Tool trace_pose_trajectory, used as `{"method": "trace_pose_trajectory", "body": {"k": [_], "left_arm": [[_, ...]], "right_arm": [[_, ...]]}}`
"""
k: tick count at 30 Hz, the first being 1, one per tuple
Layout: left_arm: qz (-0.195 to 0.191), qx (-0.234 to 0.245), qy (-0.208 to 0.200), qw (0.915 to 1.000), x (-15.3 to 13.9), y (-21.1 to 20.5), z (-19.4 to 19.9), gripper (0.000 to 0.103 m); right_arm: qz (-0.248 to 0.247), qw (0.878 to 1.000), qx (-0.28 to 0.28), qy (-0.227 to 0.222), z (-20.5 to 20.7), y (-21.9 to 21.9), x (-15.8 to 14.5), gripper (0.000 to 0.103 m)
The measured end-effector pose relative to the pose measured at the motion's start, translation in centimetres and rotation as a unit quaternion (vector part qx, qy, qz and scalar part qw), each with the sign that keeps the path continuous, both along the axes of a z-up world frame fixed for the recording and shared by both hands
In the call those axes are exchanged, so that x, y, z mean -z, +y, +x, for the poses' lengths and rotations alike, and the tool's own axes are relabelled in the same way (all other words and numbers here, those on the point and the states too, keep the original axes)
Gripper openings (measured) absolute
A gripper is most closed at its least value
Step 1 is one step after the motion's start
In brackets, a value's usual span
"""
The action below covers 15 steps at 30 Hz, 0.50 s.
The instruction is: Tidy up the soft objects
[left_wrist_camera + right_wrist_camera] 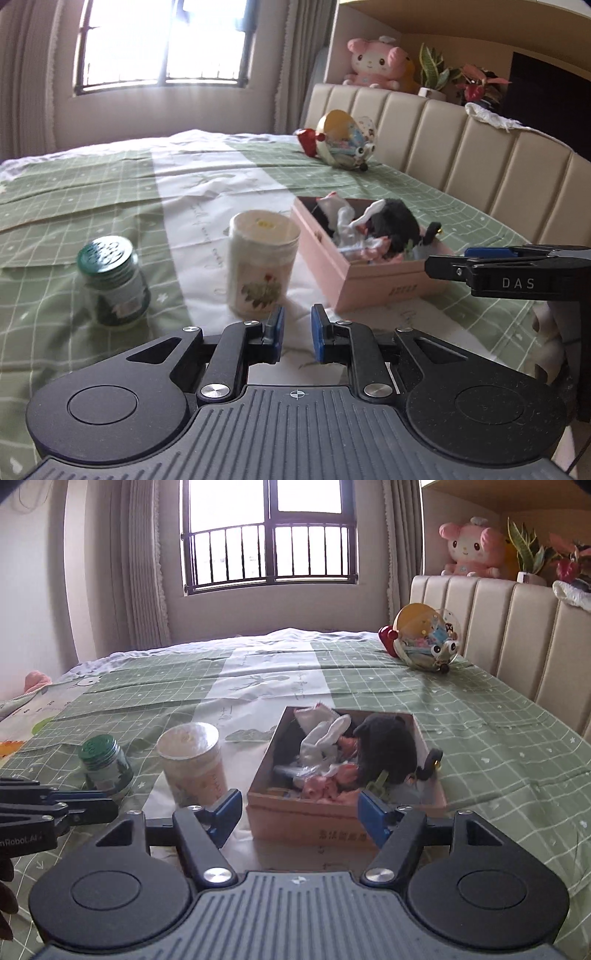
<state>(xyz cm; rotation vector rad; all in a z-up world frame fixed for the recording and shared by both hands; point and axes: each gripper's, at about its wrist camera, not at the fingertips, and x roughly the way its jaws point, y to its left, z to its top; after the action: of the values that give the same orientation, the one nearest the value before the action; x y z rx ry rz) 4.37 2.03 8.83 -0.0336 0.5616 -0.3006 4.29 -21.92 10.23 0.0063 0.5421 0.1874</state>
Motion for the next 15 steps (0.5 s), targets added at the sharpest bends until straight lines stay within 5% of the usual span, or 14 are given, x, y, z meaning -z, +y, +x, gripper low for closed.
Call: {"method": "trace_pose_trajectory", "body": {"k": [9, 15], "left_arm": [[0.007, -0.084, 0.019, 0.9963, 8.0, -0.6, -4.1, 0.018], [0.036, -0.094, 0.019, 0.9947, 9.0, -2.0, -4.2, 0.018]], "right_arm": [[-0.032, 0.998, -0.059, 0.019, -2.2, 4.6, 8.0, 0.07], [-0.015, 0.998, -0.051, 0.037, -2.1, 3.8, 10.2, 0.077]]}}
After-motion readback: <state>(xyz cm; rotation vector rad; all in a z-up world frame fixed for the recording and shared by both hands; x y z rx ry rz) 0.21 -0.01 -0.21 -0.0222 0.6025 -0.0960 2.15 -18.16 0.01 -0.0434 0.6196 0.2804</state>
